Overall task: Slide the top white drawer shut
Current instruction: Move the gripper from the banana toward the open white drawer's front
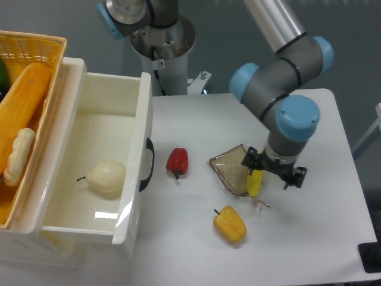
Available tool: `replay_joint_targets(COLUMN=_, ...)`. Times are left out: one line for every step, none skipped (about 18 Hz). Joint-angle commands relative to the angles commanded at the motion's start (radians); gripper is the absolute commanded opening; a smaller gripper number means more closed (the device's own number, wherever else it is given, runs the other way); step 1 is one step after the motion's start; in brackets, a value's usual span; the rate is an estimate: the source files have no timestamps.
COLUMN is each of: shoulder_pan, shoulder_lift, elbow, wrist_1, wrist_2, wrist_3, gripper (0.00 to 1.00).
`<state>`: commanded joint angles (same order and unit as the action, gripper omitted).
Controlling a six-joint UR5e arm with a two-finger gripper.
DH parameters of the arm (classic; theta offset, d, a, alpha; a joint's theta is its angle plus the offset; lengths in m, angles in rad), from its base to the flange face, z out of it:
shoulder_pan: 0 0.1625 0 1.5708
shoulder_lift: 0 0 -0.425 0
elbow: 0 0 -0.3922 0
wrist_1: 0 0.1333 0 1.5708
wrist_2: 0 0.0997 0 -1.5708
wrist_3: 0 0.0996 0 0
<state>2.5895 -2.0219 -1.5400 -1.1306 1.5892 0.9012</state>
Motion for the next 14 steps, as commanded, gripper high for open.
replay_joint_targets(shoulder_pan=-0.009, shoulder_lift=0.008, elbow=-0.003, wrist_1=0.002, wrist_2=-0.003, wrist_3=-0.063, gripper=1.0)
replay_joint_targets(shoulder_pan=-0.018, shoulder_lift=0.011, elbow=-0.003, wrist_1=0.0, wrist_2=-0.005, wrist_3=-0.096, gripper=1.0)
replay_joint_targets(shoulder_pan=-0.026, shoulder_lift=0.014, elbow=-0.006, wrist_1=-0.002, wrist_2=-0.005, wrist_3=-0.108, gripper=1.0)
replay_joint_targets(shoulder_pan=-0.034, shoulder_lift=0.015, elbow=-0.008, wrist_1=0.0, wrist_2=-0.005, wrist_3=-0.111, gripper=1.0)
replay_joint_targets(shoulder_pan=-0.04, shoulder_lift=0.017, elbow=-0.008, wrist_1=0.0, wrist_2=-0.009, wrist_3=-0.12, gripper=1.0)
replay_joint_targets(shoulder_pan=-0.048, shoulder_lift=0.025, elbow=-0.008, wrist_1=0.0, wrist_2=-0.011, wrist_3=-0.134, gripper=1.0)
replay_joint_targets(shoulder_pan=-0.057, shoulder_lift=0.028, elbow=-0.008, wrist_1=0.0, wrist_2=-0.011, wrist_3=-0.157, gripper=1.0)
replay_joint_targets(shoulder_pan=-0.064, shoulder_lift=0.029, elbow=-0.006, wrist_1=0.0, wrist_2=-0.011, wrist_3=-0.18, gripper=1.0)
replay_joint_targets(shoulder_pan=-0.072, shoulder_lift=0.034, elbow=-0.005, wrist_1=0.0, wrist_2=-0.015, wrist_3=-0.206, gripper=0.93)
replay_joint_targets(shoulder_pan=-0.08, shoulder_lift=0.037, elbow=-0.006, wrist_1=0.0, wrist_2=-0.032, wrist_3=-0.244, gripper=0.82)
replay_joint_targets(shoulder_pan=-0.089, shoulder_lift=0.038, elbow=-0.006, wrist_1=0.0, wrist_2=-0.06, wrist_3=-0.284, gripper=0.68)
replay_joint_targets(shoulder_pan=-0.097, shoulder_lift=0.046, elbow=-0.006, wrist_1=-0.002, wrist_2=-0.077, wrist_3=-0.321, gripper=0.55)
replay_joint_targets(shoulder_pan=-0.103, shoulder_lift=0.052, elbow=-0.006, wrist_1=-0.003, wrist_2=-0.08, wrist_3=-0.347, gripper=0.42)
replay_joint_targets(shoulder_pan=-0.117, shoulder_lift=0.054, elbow=-0.008, wrist_1=-0.003, wrist_2=-0.083, wrist_3=-0.363, gripper=0.32)
